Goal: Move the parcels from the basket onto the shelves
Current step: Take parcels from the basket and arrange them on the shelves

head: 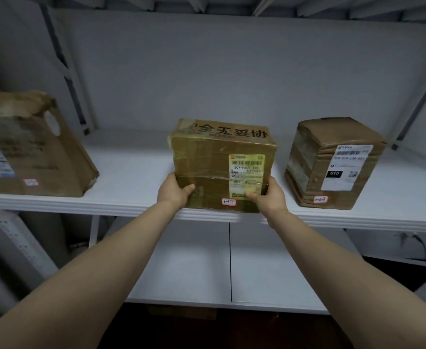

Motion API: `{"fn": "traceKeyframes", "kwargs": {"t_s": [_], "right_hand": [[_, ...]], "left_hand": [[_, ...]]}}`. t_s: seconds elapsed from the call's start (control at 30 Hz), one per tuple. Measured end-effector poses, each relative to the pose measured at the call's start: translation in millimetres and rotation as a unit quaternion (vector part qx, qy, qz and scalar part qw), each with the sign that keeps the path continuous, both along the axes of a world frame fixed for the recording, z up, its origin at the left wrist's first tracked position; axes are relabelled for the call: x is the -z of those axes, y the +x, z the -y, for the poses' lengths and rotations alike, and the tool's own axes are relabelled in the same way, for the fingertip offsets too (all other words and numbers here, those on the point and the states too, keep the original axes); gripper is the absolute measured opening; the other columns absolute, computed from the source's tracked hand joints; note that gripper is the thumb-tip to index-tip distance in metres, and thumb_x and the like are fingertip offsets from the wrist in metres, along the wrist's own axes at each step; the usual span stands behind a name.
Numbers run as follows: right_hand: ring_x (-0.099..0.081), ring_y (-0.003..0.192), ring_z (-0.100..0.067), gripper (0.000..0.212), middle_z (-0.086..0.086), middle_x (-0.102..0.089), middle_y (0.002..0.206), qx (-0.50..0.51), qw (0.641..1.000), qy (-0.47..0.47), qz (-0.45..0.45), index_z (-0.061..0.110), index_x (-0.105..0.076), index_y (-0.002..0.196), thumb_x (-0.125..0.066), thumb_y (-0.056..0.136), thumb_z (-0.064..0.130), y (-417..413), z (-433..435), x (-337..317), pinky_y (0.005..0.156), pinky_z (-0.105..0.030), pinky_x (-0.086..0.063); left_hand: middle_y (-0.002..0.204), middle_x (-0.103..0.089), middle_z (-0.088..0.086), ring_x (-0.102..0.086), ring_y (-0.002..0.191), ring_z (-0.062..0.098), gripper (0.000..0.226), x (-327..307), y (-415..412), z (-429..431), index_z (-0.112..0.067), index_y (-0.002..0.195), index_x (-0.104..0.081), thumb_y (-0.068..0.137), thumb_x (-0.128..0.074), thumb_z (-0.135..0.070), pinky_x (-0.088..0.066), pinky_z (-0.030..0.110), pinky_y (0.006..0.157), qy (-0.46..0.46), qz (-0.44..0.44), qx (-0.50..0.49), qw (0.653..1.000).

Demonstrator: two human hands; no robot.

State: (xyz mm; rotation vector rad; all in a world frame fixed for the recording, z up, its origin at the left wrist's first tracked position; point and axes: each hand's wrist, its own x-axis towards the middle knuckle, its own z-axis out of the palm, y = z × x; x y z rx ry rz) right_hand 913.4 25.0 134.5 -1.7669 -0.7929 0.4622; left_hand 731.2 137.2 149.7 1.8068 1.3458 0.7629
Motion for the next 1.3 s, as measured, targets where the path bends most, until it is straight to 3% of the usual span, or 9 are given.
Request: {"fn": "traceKeyframes", "kwargs": {"t_s": [0.23, 0.53, 0.67, 0.8, 0.87, 0.93, 1.0, 1.13, 1.3], "right_hand": [[-0.058, 0.112, -0.025, 0.046, -0.008, -0.062, 0.121, 0.020, 0.999, -0.021, -0.016, 0.005, -0.051, 0.127, -0.069, 0.086, 0.008, 3.9, -7.4, 2.9, 0.098, -0.037, -0.047], [-0.057, 0.113, -0.026, 0.044, -0.007, -0.060, 0.121, 0.026, 0.999, -0.021, -0.018, 0.007, -0.048, 0.129, -0.066, 0.089, 0.009, 7.8, -16.1, 5.8, 0.095, -0.038, -0.049], [-0.056, 0.114, -0.025, 0.046, -0.006, -0.059, 0.123, 0.029, 0.999, -0.020, -0.025, 0.009, -0.045, 0.132, -0.064, 0.090, 0.010, 7.4, -17.7, 5.8, 0.087, -0.031, -0.048], [-0.055, 0.113, -0.022, 0.058, -0.007, -0.055, 0.131, 0.033, 0.999, -0.023, -0.021, 0.009, -0.037, 0.139, -0.064, 0.088, 0.004, 6.5, -15.3, 9.1, 0.087, -0.029, -0.048], [-0.049, 0.125, -0.023, 0.069, -0.009, -0.046, 0.141, 0.063, 0.998, -0.020, -0.024, 0.010, -0.027, 0.148, -0.060, 0.088, -0.001, 7.2, -11.1, 12.0, 0.098, -0.035, -0.046], [-0.043, 0.131, -0.024, 0.070, -0.010, -0.040, 0.146, 0.107, 0.994, -0.004, -0.022, 0.010, -0.024, 0.149, -0.056, 0.088, -0.003, 10.6, -3.7, 12.1, 0.106, -0.038, -0.040], [-0.045, 0.129, -0.024, 0.065, -0.011, -0.042, 0.143, 0.154, 0.988, 0.010, -0.008, 0.009, -0.028, 0.147, -0.052, 0.088, -0.005, 17.9, 6.9, 10.5, 0.102, -0.030, -0.039], [-0.049, 0.122, -0.027, 0.059, -0.013, -0.049, 0.134, 0.222, 0.975, 0.028, 0.011, 0.006, -0.037, 0.141, -0.048, 0.085, -0.005, 35.4, 34.7, 10.6, 0.094, -0.027, -0.038], [-0.055, 0.105, -0.021, 0.045, -0.008, -0.054, 0.125, 0.286, 0.956, 0.053, 0.018, 0.008, -0.045, 0.133, -0.052, 0.089, 0.003, 63.1, 77.0, 15.8, 0.089, -0.027, -0.042]], "left_hand": [[0.125, -0.061, 0.011, -0.056, 0.114, 0.031, 0.043, 5.3, 1.9, -8.9, -0.008, 0.125, -0.056, 0.090, -0.063, -0.031, -0.046, 0.038, 0.096, 0.001, -0.012, 0.008, 1.000], [0.124, -0.062, 0.011, -0.057, 0.113, 0.031, 0.041, 8.5, 7.1, -18.3, -0.006, 0.125, -0.058, 0.092, -0.061, -0.031, -0.045, 0.037, 0.096, -0.009, -0.004, 0.013, 1.000], [0.128, -0.059, 0.011, -0.055, 0.116, 0.032, 0.044, 12.2, 9.6, -20.5, -0.007, 0.128, -0.053, 0.092, -0.061, -0.031, -0.044, 0.037, 0.097, -0.018, -0.006, 0.012, 1.000], [0.141, -0.035, 0.017, -0.037, 0.129, 0.036, 0.069, 9.4, 18.6, 1.5, -0.007, 0.139, -0.033, 0.083, -0.069, -0.026, -0.033, 0.039, 0.105, -0.032, 0.002, -0.125, 0.992], [0.139, -0.031, 0.014, -0.030, 0.130, 0.034, 0.065, 9.5, 24.4, 24.8, -0.009, 0.134, -0.036, 0.078, -0.068, -0.016, -0.028, 0.039, 0.107, 0.046, 0.039, -0.155, 0.986], [0.129, -0.037, 0.016, -0.034, 0.124, 0.034, 0.053, 14.6, 32.7, 48.7, -0.006, 0.121, -0.045, 0.073, -0.066, -0.006, -0.030, 0.040, 0.103, 0.169, 0.074, -0.089, 0.979], [0.120, -0.041, 0.016, -0.039, 0.118, 0.033, 0.044, 18.8, 46.1, 67.4, -0.003, 0.112, -0.049, 0.070, -0.064, 0.001, -0.033, 0.037, 0.100, 0.243, 0.092, 0.034, 0.965], [0.112, -0.041, -0.001, -0.046, 0.105, 0.015, 0.040, 13.1, 78.6, 94.0, -0.012, 0.119, -0.049, 0.081, -0.059, -0.003, -0.044, 0.034, 0.093, 0.213, 0.085, 0.249, 0.941], [0.132, -0.047, 0.008, -0.052, 0.112, 0.019, 0.054, 9.9, 129.4, 110.7, -0.014, 0.139, -0.039, 0.089, -0.058, -0.015, -0.046, 0.034, 0.096, 0.118, 0.061, 0.310, 0.941]]}}
